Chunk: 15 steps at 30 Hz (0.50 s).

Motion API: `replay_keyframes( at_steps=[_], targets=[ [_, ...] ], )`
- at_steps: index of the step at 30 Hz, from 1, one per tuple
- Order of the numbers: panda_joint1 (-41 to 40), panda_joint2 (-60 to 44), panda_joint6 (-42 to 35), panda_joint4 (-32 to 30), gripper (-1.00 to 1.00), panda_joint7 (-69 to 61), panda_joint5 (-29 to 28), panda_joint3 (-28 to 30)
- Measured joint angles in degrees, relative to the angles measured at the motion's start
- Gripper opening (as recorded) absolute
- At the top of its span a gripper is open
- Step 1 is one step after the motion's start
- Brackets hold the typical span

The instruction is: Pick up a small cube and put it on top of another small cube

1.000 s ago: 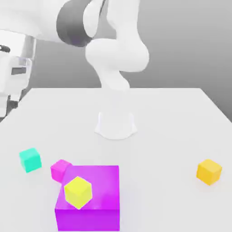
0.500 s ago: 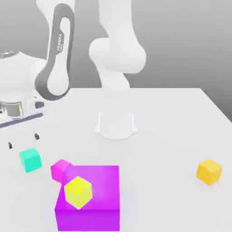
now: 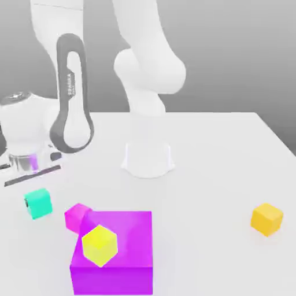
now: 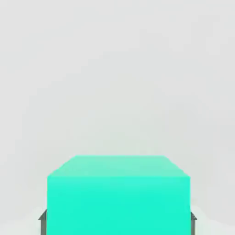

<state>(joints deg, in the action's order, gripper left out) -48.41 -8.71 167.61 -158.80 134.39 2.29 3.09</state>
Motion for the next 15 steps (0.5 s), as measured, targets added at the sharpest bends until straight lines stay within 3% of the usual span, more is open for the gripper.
replay_keyframes(
  at_steps=[4,15],
  targets=[
    [2.87,6.71,-7.24,0.6,-1.0,-0.77,-1.6,-1.16],
    [26.38,12.89,-29.73,16.95,-1.0,-20.44,-1.04,-12.83]
  ],
)
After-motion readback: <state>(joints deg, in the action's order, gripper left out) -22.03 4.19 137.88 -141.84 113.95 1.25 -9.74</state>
